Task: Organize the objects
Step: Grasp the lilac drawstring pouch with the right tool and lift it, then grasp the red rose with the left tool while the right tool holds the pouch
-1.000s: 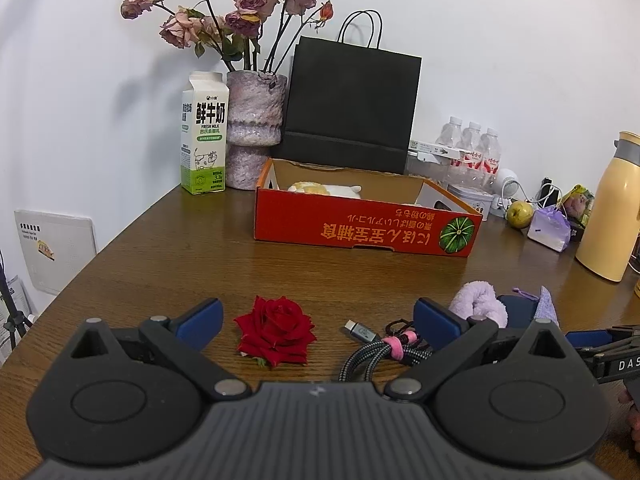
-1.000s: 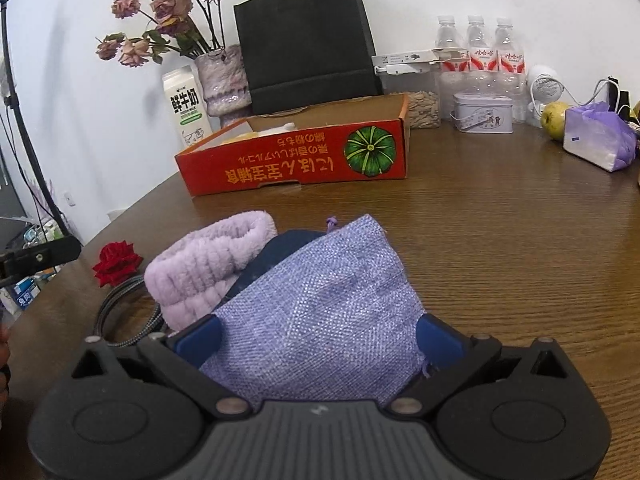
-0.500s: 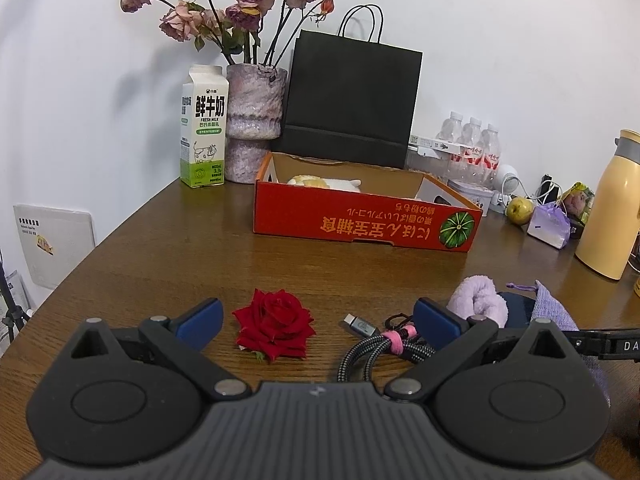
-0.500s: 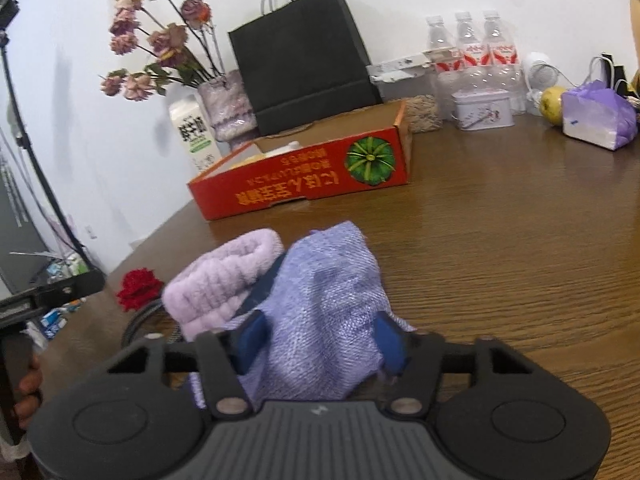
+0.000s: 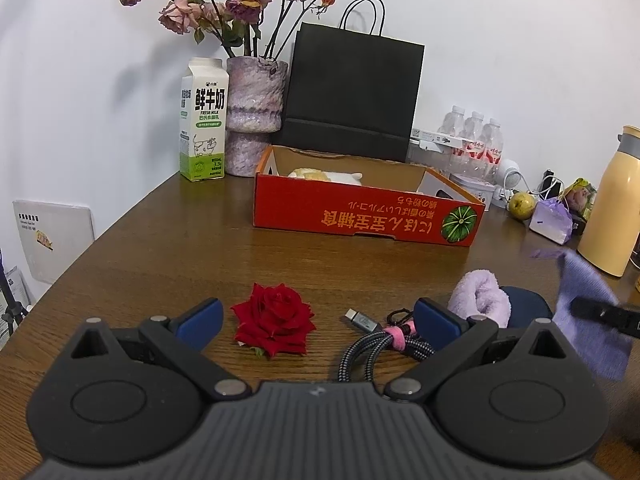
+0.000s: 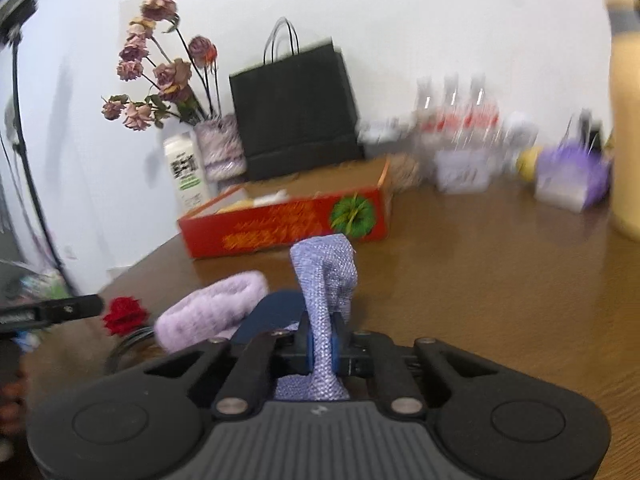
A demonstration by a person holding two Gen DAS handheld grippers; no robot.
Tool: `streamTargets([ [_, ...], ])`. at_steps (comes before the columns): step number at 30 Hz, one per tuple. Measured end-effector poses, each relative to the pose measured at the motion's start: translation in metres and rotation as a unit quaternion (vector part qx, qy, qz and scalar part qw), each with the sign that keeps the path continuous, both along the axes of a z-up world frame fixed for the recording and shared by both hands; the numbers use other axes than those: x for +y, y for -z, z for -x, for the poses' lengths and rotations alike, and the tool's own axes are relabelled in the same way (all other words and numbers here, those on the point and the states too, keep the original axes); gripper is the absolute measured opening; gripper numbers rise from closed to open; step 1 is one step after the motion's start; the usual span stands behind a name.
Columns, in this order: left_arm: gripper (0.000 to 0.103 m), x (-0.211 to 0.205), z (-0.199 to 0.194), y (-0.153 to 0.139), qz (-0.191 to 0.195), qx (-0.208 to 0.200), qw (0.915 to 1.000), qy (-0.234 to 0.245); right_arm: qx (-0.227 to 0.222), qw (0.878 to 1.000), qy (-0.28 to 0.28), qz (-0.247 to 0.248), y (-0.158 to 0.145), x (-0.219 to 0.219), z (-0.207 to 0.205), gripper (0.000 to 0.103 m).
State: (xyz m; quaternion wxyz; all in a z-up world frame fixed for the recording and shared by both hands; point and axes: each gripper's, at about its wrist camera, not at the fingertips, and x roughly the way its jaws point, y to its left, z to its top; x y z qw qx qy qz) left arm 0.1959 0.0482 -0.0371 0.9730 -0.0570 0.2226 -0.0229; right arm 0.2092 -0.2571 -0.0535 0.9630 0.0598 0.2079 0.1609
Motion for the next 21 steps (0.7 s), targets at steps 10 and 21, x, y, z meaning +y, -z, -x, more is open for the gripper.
streamTargets([
  [10, 0.103, 0.0018, -0.0011, 0.0014, 0.000, 0.001, 1.0000, -0.007, -0.044, 0.995, 0.040, 0.085, -0.0049, 0.0058, 0.0079, 0.006],
  [21, 0.103, 0.0053, 0.0033, -0.0010, -0.005, 0.007, 0.9996, -0.027, -0.048, 0.993, 0.038, 0.103, -0.0038, 0.0040, 0.0103, 0.006],
])
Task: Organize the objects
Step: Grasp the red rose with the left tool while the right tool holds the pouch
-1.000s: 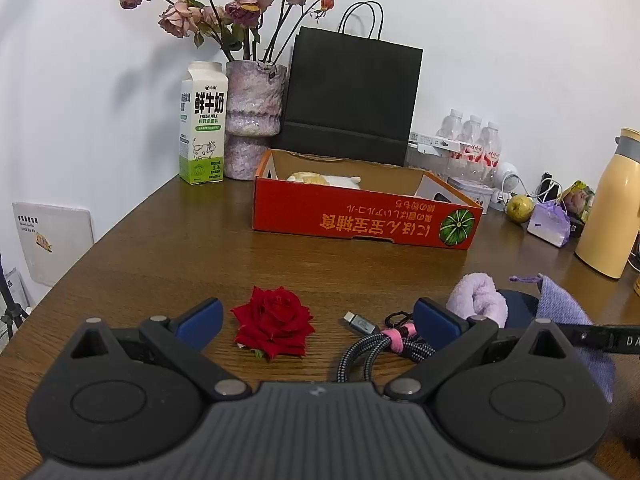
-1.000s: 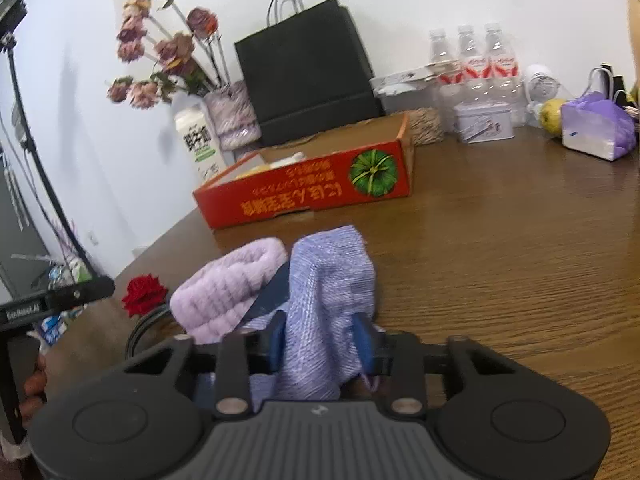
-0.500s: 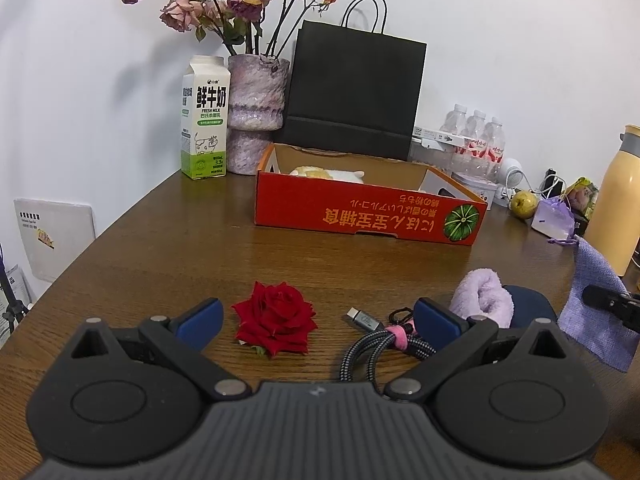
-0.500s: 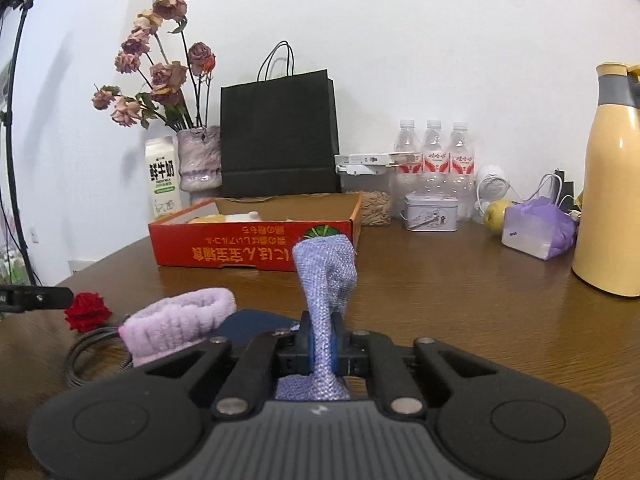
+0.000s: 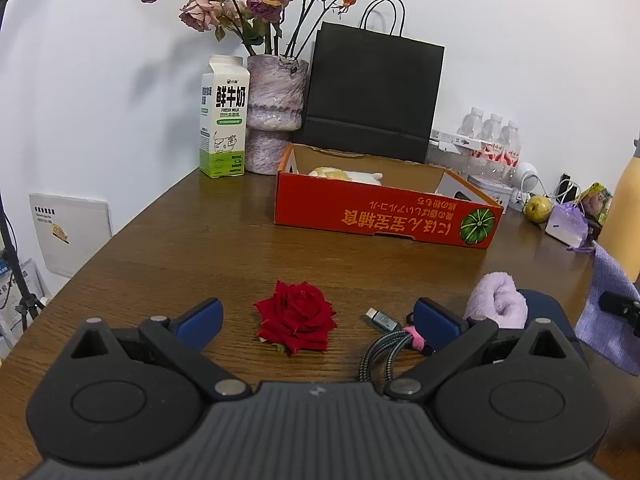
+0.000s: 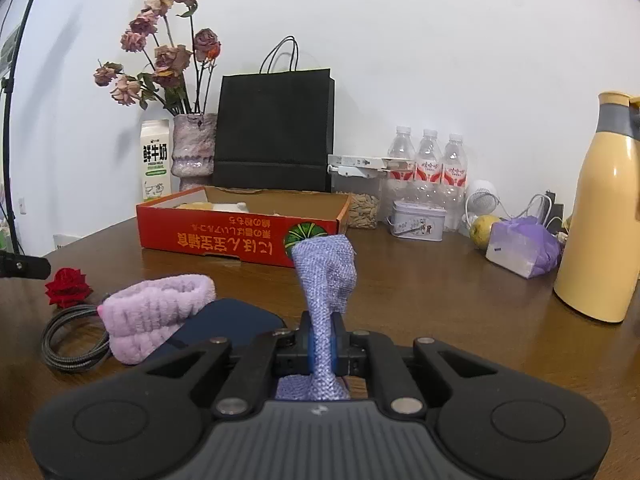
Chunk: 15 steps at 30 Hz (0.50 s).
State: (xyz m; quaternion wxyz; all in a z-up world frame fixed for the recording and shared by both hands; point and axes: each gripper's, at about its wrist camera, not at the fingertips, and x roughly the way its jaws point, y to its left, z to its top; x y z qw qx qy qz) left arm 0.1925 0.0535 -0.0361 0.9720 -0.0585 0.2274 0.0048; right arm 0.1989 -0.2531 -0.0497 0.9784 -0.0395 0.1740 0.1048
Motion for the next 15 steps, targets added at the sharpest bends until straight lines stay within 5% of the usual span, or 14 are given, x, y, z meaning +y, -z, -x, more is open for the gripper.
streamTargets([
  [15, 0.103, 0.000, -0.040, 0.001, -0.036, 0.065, 0.9972, -0.003, -0.014, 1.000, -0.008, -0.001, -0.002, 0.001, 0.005, 0.006],
])
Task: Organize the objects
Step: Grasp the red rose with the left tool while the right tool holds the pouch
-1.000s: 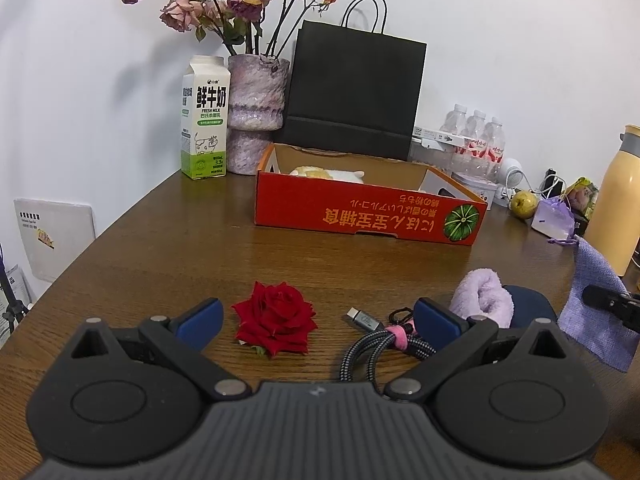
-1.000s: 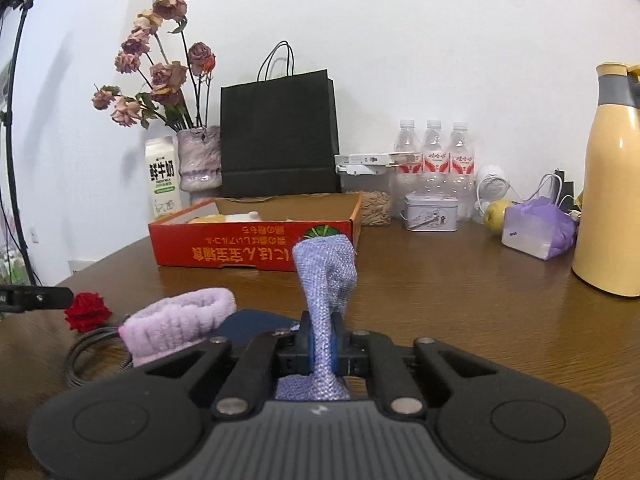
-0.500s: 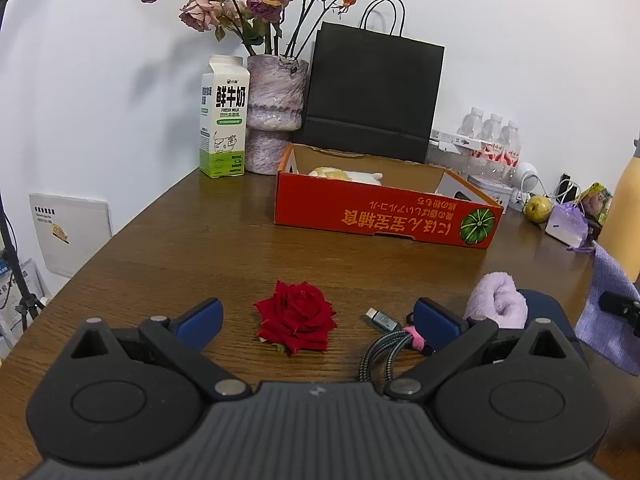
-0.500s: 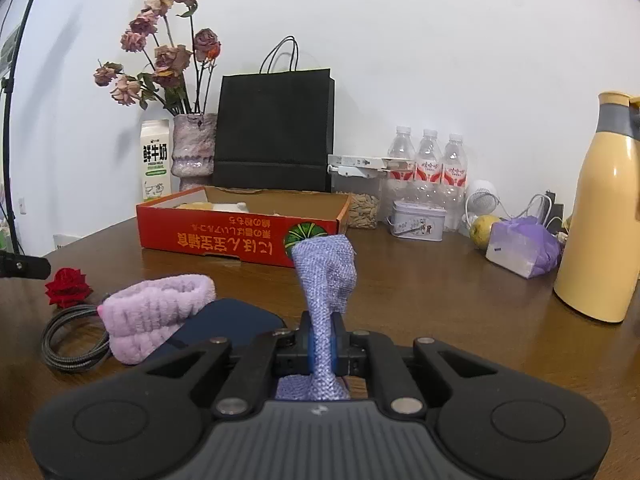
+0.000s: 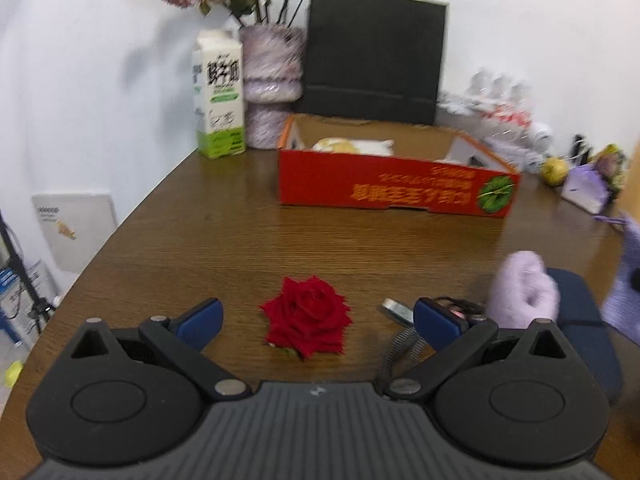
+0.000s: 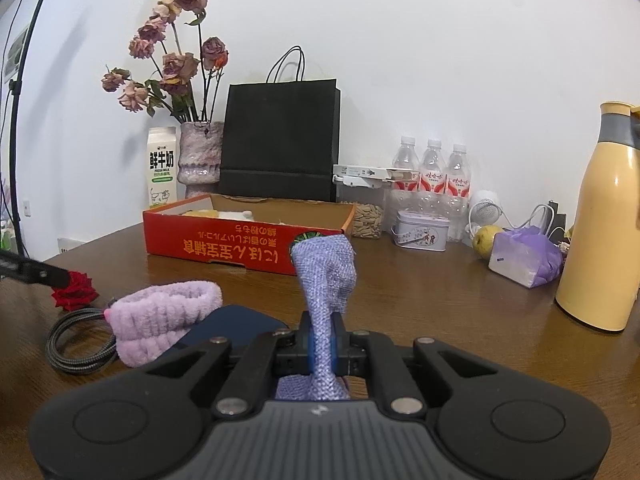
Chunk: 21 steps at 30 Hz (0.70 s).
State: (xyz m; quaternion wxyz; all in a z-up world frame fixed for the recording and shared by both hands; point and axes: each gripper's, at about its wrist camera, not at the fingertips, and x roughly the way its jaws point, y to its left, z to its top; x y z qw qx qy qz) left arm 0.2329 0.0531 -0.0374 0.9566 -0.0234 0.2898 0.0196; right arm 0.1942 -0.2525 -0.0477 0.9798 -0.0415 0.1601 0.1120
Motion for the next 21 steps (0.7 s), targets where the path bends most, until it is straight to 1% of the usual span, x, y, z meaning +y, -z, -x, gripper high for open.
streamTargets([
  [6, 0.103, 0.002, -0.027, 0.013, -0.012, 0.026, 0.9990, -0.035, 0.001, 1.000, 0.000, 0.001, 0.000, 0.000, 0.000, 0.006],
  [9, 0.099, 0.001, -0.031, 0.014, -0.009, 0.020, 0.9991, -0.036, 0.004, 1.000, 0.000, 0.003, 0.001, 0.001, -0.001, 0.006],
  [11, 0.093, -0.003, -0.032, 0.014, -0.013, 0.015, 0.9993, -0.032, 0.006, 1.000, -0.001, 0.003, 0.001, 0.000, -0.002, 0.006],
  [12, 0.088, -0.004, -0.032, 0.015, -0.015, 0.014, 0.9993, -0.031, 0.006, 1.000, 0.000, 0.003, 0.001, 0.000, -0.002, 0.006],
  [13, 0.079, -0.005, -0.032, 0.016, -0.015, 0.014, 0.9993, -0.030, 0.007, 1.000, 0.000, 0.004, 0.001, 0.000, -0.002, 0.006],
  [14, 0.072, -0.004, -0.032, 0.017, -0.012, 0.015, 0.9994, -0.029, 0.007, 1.000, 0.000, 0.004, 0.001, 0.001, -0.002, 0.006],
  [15, 0.056, -0.003, -0.033, 0.018, -0.006, 0.016, 0.9995, -0.027, 0.007, 1.000, -0.001, 0.005, 0.001, 0.001, -0.002, 0.006],
  [16, 0.046, -0.002, -0.033, 0.018, 0.003, 0.017, 0.9996, -0.022, 0.006, 1.000, -0.001, 0.006, 0.001, 0.001, -0.002, 0.006],
  [18, 0.041, 0.001, -0.032, 0.018, 0.016, 0.011, 0.9997, -0.016, 0.006, 1.000, -0.001, 0.007, 0.001, 0.001, -0.002, 0.006],
  [21, 0.039, 0.004, -0.025, 0.014, 0.021, -0.005, 0.9995, -0.021, 0.003, 1.000, -0.001, 0.006, 0.001, 0.001, -0.001, 0.006],
])
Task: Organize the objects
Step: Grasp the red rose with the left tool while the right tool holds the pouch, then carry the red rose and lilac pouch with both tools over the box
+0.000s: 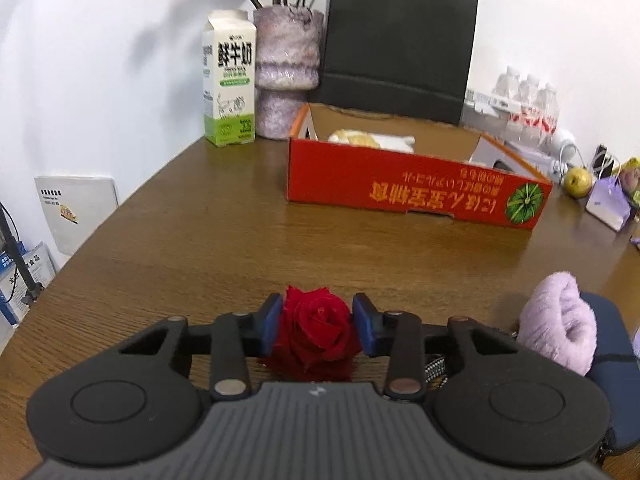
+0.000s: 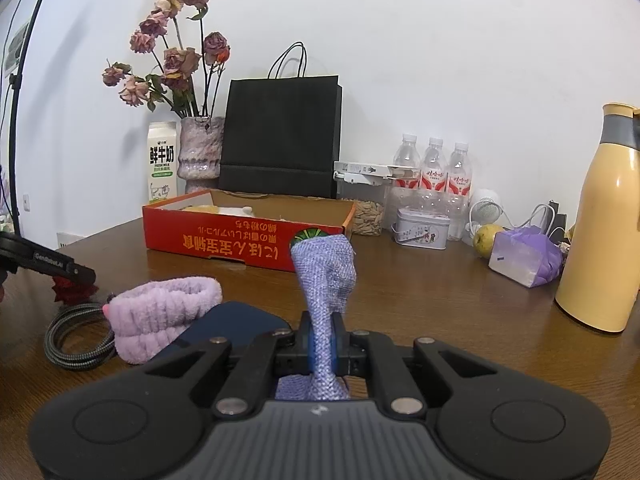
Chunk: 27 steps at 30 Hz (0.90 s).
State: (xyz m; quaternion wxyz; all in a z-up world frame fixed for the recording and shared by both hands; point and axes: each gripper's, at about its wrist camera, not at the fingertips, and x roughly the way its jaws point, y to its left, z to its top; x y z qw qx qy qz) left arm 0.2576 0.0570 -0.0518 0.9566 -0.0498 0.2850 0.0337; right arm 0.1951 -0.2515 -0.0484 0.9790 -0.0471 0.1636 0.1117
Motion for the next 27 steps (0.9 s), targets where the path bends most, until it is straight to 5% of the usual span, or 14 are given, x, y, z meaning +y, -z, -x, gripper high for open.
streamTargets([
  [27, 0.038, -0.029, 0.066, -0.034, -0.008, -0.089, 0.9956, 0.029, -0.036, 0.999, -0.029, -0.027, -0.020, 0.004, 0.012, 0.006],
])
